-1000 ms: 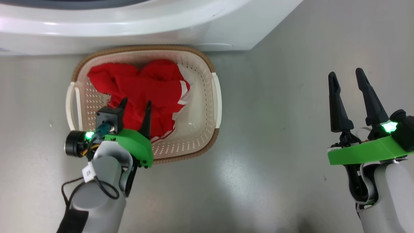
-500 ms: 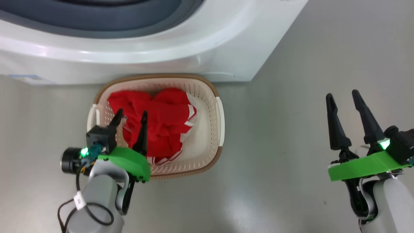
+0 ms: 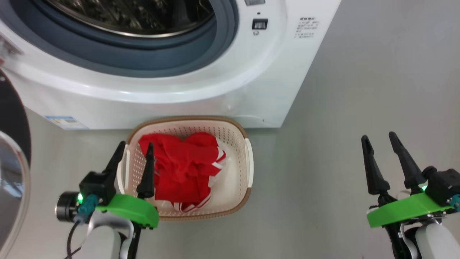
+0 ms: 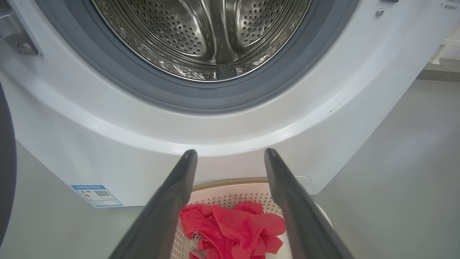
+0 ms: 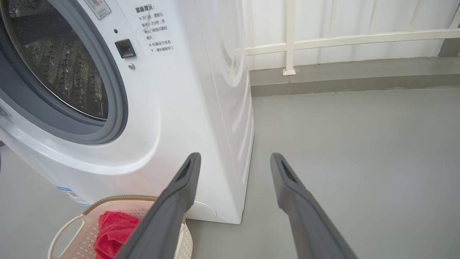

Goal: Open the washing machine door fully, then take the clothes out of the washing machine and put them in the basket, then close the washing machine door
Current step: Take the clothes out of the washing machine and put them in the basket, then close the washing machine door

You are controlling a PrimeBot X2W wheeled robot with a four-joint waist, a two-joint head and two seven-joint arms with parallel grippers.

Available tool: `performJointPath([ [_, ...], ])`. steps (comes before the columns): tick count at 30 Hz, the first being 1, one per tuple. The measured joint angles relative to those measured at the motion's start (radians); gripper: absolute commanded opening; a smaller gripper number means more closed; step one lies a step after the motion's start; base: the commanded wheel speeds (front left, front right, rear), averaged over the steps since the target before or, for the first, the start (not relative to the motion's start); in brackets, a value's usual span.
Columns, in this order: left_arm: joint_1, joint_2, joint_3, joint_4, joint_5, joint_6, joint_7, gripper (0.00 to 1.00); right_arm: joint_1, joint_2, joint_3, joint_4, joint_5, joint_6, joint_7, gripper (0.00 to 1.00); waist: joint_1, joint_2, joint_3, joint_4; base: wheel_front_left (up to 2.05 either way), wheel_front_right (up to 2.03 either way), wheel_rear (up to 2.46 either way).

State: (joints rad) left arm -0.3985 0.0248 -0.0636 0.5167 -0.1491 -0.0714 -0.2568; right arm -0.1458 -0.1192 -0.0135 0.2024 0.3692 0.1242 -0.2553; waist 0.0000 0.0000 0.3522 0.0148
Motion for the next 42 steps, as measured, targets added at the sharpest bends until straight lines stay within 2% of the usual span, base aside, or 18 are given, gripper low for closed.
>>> performJointPath([
  [8, 0.140, 0.002, 0.032, -0.133, 0.019, 0.000, 0.000, 1.00, 0.077, -0.003, 0.001, 0.009, 0.009, 0.000, 0.000, 1.00, 0.0000, 0.0000, -0.107, 0.011, 0.00, 0.00, 0.00],
  [24, 0.354, 0.008, 0.079, -0.276, 0.026, 0.000, 0.000, 1.00, 0.211, -0.003, -0.009, 0.003, 0.011, 0.000, 0.000, 1.00, 0.0000, 0.0000, -0.244, 0.021, 0.00, 0.00, 0.00],
  [31, 0.425, 0.011, 0.083, -0.345, 0.026, 0.001, 0.000, 1.00, 0.251, -0.003, -0.025, -0.002, 0.011, 0.000, 0.000, 1.00, 0.0000, 0.0000, -0.274, 0.024, 0.00, 0.00, 0.00],
  [42, 0.443, 0.014, 0.074, -0.364, 0.016, 0.011, 0.000, 1.00, 0.265, -0.003, -0.039, -0.005, 0.011, 0.000, 0.000, 1.00, 0.0000, 0.0000, -0.279, 0.026, 0.00, 0.00, 0.00],
])
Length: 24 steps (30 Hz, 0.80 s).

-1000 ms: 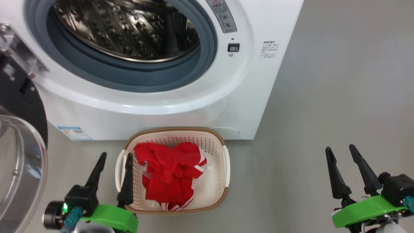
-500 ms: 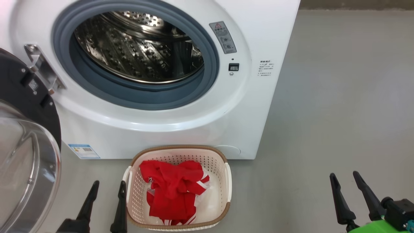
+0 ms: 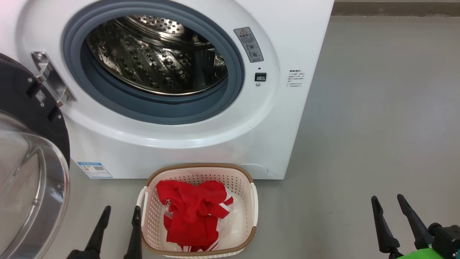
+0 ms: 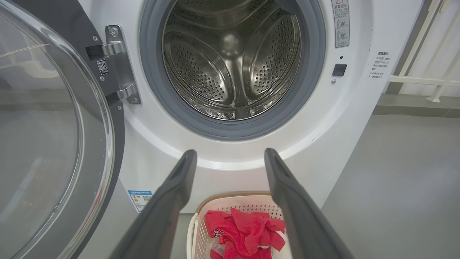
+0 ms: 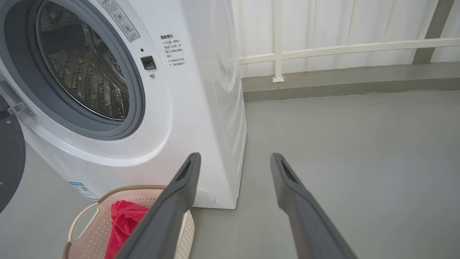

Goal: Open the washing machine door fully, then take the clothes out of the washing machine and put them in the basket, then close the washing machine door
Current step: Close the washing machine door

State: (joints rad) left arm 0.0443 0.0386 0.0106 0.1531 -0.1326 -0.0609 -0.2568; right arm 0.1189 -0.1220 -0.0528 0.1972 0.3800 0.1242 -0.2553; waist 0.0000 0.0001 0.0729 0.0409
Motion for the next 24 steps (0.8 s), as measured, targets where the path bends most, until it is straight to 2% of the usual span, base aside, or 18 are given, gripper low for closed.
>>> performJointPath([
  [15, 0.000, 0.000, -0.003, -0.007, 0.000, 0.003, 0.000, 1.00, 0.000, 0.001, -0.002, -0.003, 0.000, 0.000, 0.000, 1.00, 0.0000, 0.0000, 0.004, -0.006, -0.06, 0.06, 0.00],
  [24, 0.000, 0.001, -0.006, -0.015, 0.001, 0.009, 0.000, 1.00, 0.000, 0.001, -0.004, -0.005, 0.000, 0.000, 0.000, 1.00, 0.0000, 0.0000, 0.010, -0.006, -1.09, 1.09, 0.00],
])
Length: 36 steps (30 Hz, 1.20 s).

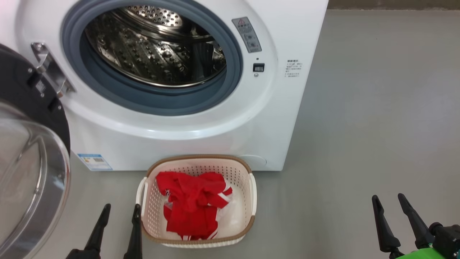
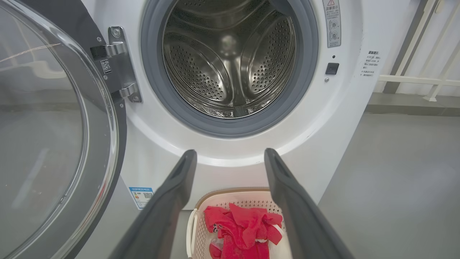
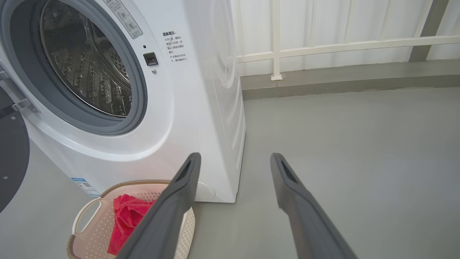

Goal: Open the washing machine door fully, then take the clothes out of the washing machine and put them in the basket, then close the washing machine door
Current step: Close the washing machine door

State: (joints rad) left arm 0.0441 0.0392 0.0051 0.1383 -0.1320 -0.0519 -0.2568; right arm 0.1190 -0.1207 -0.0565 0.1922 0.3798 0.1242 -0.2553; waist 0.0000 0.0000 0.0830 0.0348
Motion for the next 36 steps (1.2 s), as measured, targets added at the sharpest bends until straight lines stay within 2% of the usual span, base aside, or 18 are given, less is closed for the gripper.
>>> performJointPath([
  [16, 0.000, 0.000, 0.000, -0.010, 0.000, 0.003, 0.000, 1.00, 0.000, 0.000, -0.002, -0.002, 0.000, 0.000, 0.000, 1.00, 0.0000, 0.0000, 0.009, 0.005, -1.50, 1.50, 0.00],
  [36, 0.000, 0.000, -0.006, -0.006, -0.006, 0.029, 0.000, 1.00, 0.000, 0.004, -0.001, -0.001, 0.000, 0.000, 0.000, 1.00, 0.0000, 0.0000, 0.003, 0.027, -0.08, 0.08, 0.00],
])
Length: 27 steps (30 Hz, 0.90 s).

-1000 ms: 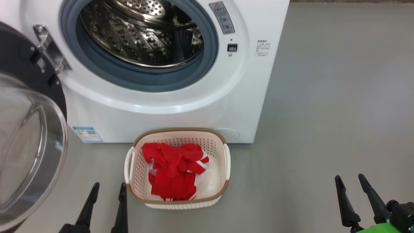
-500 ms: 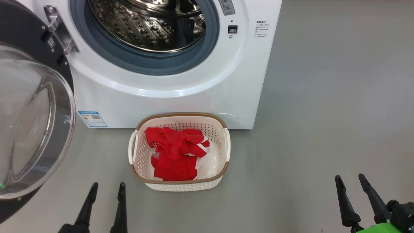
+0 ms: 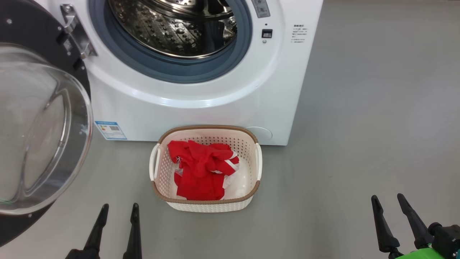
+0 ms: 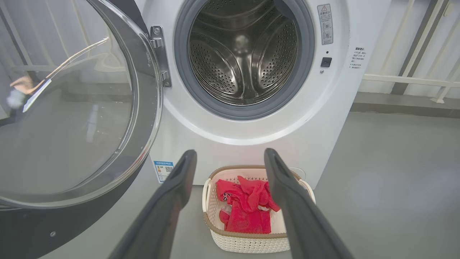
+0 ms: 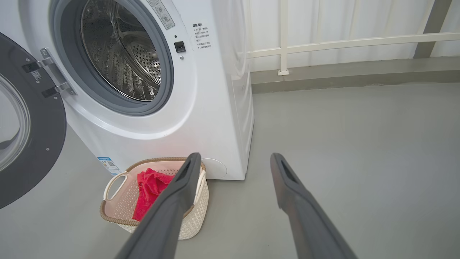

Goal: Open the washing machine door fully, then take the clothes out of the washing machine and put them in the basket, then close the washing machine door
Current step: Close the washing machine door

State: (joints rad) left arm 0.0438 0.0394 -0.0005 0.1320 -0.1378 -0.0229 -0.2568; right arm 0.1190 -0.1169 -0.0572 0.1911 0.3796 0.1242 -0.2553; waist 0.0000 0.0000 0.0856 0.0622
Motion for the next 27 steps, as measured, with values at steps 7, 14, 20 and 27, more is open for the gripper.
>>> performJointPath([
  [7, 0.000, 0.000, -0.007, 0.011, -0.015, 0.017, 0.000, 1.00, 0.000, -0.008, 0.013, 0.004, 0.000, 0.000, 0.000, 1.00, 0.0000, 0.0000, -0.010, 0.044, 0.00, 0.00, 0.00],
  [14, 0.019, 0.000, -0.014, 0.018, -0.047, 0.041, 0.000, 1.00, 0.000, -0.028, 0.043, 0.012, 0.000, 0.000, 0.000, 1.00, 0.0000, 0.0000, -0.021, 0.115, 0.00, 0.00, 0.00],
  [20, 0.041, 0.000, -0.022, 0.023, -0.063, 0.057, 0.000, 1.00, 0.000, -0.041, 0.058, 0.018, 0.000, 0.000, 0.000, 1.00, 0.0000, 0.0000, -0.031, 0.191, 0.00, 0.00, 0.00],
  [27, 0.053, 0.000, -0.029, 0.029, -0.077, 0.068, 0.000, 1.00, 0.000, -0.049, 0.072, 0.023, 0.000, 0.000, 0.000, 1.00, 0.0000, 0.0000, -0.041, 0.288, 0.00, 0.00, 0.00],
])
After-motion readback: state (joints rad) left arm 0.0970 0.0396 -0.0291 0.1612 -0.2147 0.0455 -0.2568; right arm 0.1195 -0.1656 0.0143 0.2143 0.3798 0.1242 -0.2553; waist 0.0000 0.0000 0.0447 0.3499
